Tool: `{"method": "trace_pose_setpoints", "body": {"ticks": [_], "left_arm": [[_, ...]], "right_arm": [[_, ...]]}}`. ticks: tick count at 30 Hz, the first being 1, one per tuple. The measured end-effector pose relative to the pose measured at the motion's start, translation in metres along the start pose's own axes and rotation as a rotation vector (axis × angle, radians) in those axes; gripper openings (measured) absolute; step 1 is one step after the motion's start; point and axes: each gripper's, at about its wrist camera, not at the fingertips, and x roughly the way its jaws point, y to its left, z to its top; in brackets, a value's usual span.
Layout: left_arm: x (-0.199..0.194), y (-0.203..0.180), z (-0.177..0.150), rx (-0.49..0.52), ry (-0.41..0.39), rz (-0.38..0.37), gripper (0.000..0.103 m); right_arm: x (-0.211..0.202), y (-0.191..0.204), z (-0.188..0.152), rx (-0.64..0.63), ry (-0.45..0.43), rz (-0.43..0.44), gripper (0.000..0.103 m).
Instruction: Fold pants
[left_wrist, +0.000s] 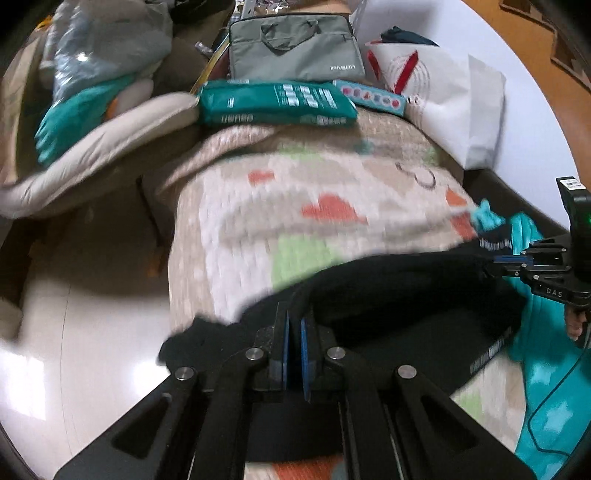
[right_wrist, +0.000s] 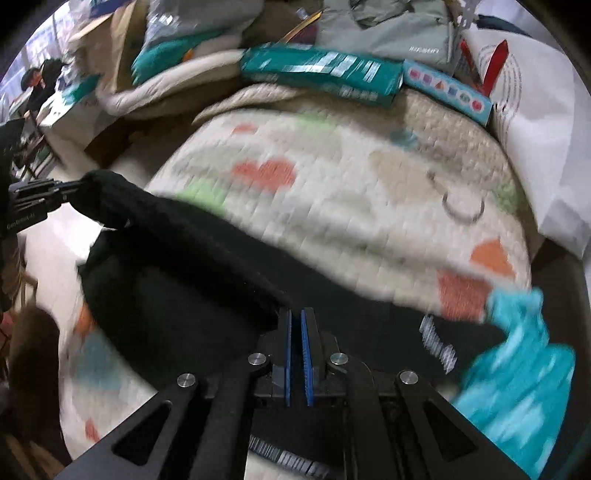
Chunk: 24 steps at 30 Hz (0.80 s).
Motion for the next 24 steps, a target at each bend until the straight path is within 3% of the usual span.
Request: {"method": "trace_pose_setpoints", "body": {"ticks": [4, 8, 10, 12, 14, 15, 16, 21, 24], "left_arm": [[0.003, -0.011, -0.057, -0.019, 0.077, 0.028, 0.008], [0.007, -0.011, -0.092, -0.030, 0.168, 0.105, 0.014], [-0.002, -0.007, -0.100, -0.041, 0.180, 0.111, 0.017], [-0.019, 0.003, -0.106, -0.064, 0.169, 0.116, 0.030], [-0.040, 0.020, -0.108, -0.108, 0.134, 0.150, 0.052], [-0.048, 0.029, -0.107, -0.137, 0.118, 0.167, 0.053], [-0.054, 0.039, -0.108, -0.174, 0.107, 0.180, 0.054], [-0.056, 0.079, -0.105, -0.386, 0.107, 0.150, 0.055], [-0.039, 0.075, -0.100, -0.418, 0.117, 0.133, 0.055]], "right_arm": [[0.016, 0.023, -0.052, -0.022, 0.102, 0.006, 0.006], [0.042, 0.051, -0.095, -0.094, 0.261, -0.007, 0.008], [0.044, 0.058, -0.106, -0.126, 0.290, -0.016, 0.008], [0.036, 0.057, -0.108, -0.125, 0.273, -0.027, 0.015], [0.023, 0.048, -0.105, -0.087, 0.227, -0.032, 0.039], [0.017, 0.044, -0.103, -0.068, 0.200, -0.037, 0.059], [0.010, 0.039, -0.100, -0.045, 0.169, -0.045, 0.067], [-0.015, 0.005, -0.086, 0.109, 0.058, -0.083, 0.067], [-0.021, -0.027, -0.078, 0.228, 0.021, -0.115, 0.067]]}}
